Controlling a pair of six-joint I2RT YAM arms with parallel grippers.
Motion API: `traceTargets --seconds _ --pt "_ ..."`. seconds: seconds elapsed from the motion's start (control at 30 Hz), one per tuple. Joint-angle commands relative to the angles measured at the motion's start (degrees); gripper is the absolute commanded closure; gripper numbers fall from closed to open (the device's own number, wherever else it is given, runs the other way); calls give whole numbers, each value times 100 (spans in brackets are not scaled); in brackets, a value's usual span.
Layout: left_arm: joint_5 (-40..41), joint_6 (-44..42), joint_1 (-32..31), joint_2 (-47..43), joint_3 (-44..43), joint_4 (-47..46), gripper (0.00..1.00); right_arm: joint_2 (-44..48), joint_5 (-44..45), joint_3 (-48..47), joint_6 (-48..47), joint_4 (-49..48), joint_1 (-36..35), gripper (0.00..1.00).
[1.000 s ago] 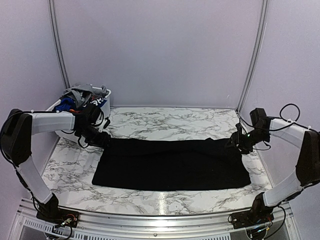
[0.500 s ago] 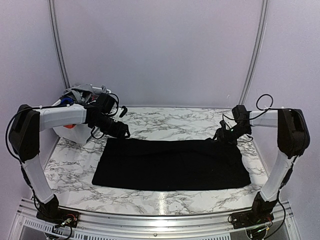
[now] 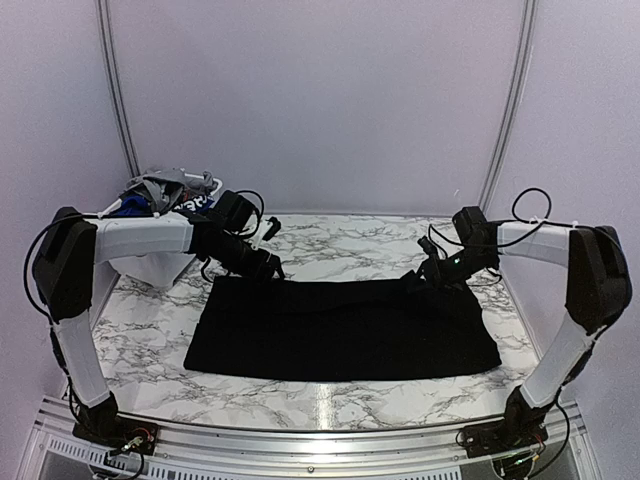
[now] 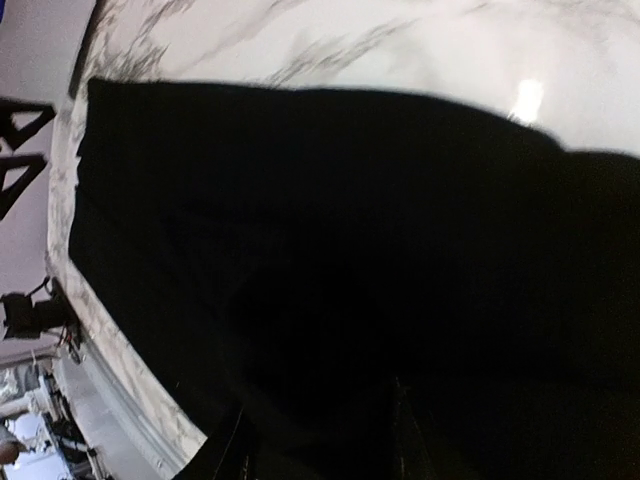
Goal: Fold and stack the mixed laundry pile
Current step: Adjust the 1/3-folded T-shirt at the center of the board.
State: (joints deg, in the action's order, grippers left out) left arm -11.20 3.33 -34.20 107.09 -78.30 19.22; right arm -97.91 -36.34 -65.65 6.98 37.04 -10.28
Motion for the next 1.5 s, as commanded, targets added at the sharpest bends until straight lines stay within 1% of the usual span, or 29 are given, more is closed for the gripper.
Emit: traceTargets --seconds 0.0,0.1,0.2,0.3,0.37,0.47,0.5,0.57,0.67,0.8,0.9,0.97,1.1,1.23,1.37,1.47 --pt "-304 -178 -257 268 -293 -357 21 565 -472 859 -174 500 -72 62" --pt "-486 -286 -544 416 -434 -643 17 1039 -697 1477 -54 653 -68 62" --pt "-542 -590 -888 584 -641 -918 12 1515 -680 1674 1 988 -70 54" --pt "-725 -620 -1162 918 -1005 -954 9 2094 -517 1591 322 884 81 46" --pt "-776 -657 -1341 1077 -1165 -981 8 2348 -454 1564 647 668 400 45" --pt "-868 -671 -1604 1317 -1418 -995 9 2442 30 1528 803 466 942 48" --pt "-927 -655 -1683 1387 -1495 -1012 9 2382 262 1480 814 436 1124 48" --pt "-1091 -600 -1861 1578 -1715 -1034 11 2117 458 1411 734 398 1300 48" --pt "-1164 -480 -2029 1851 -2008 -1043 13 1705 849 1247 540 284 1327 49" --pt "-1155 -378 -2196 2233 -2399 -1060 16 1287 1030 1019 410 39 1336 49" --pt "-1130 -99 -2277 2542 -2638 -1116 17 945 1271 871 279 -59 1336 51" --pt "-1128 34 -2313 2699 -2761 -1171 18 759 1263 791 199 -131 1332 51" --pt "-1139 229 -2402 2910 -2875 -1318 19 421 1081 644 70 -176 1327 55" --pt "-1121 331 -2457 3061 -2946 -1401 21 261 974 649 -70 -237 1328 55" --pt "-1018 418 -2477 3221 -3094 -1423 25 64 859 586 -32 -341 1311 56" --pt "-1029 459 -2478 3286 -3129 -1473 30 -73 832 514 -62 -311 1257 59"
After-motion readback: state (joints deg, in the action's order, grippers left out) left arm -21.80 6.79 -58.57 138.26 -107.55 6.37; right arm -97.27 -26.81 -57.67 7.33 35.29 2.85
